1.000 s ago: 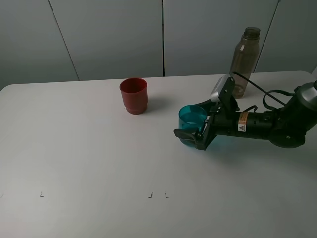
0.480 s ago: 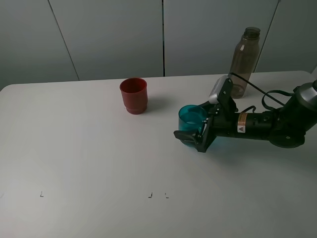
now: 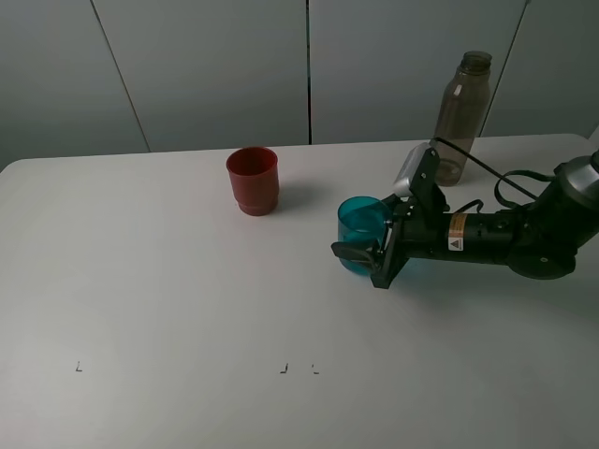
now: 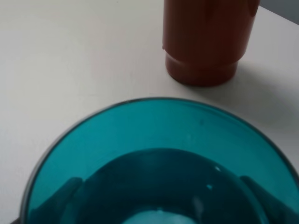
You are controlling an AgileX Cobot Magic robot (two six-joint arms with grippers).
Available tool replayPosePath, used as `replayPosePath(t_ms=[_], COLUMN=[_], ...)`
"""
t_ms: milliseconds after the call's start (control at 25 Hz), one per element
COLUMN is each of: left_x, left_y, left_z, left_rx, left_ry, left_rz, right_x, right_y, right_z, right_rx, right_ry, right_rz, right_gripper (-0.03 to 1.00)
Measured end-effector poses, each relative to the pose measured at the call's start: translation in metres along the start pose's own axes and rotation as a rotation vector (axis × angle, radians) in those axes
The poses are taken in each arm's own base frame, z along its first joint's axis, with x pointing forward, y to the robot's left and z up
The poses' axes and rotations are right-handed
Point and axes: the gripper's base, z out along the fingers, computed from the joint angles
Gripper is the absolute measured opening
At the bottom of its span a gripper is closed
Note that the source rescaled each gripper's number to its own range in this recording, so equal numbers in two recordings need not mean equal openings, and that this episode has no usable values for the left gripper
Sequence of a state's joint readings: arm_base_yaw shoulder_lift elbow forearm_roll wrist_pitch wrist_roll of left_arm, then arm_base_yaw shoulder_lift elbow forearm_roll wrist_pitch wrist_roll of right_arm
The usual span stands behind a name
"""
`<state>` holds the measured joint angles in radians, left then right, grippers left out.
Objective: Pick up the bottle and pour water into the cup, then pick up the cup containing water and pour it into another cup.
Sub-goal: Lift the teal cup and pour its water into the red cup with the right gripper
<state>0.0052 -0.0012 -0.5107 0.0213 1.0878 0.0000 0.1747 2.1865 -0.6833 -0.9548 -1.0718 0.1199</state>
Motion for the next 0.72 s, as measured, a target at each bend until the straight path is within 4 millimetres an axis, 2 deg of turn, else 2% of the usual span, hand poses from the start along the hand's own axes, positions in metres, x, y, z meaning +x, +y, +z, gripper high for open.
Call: replayPosePath(t_ms=[400,720], left_x=[0.000,0.000], left_y=[0.000,0.000], left_z=[0.000,0.000], left_rx=[0.000,0.000], left_ry=[0.000,0.000], left_rz=[0.000,0.000], right_x=[-0.002,-0.033], right_y=[-0.002,-0.014], right_z=[0.000,-0.012], right_rx=[0.024,0.134], right_ry=[-0.006,-0.025], right_rz=[0.018,0.117], right_gripper=[0.08,0.08])
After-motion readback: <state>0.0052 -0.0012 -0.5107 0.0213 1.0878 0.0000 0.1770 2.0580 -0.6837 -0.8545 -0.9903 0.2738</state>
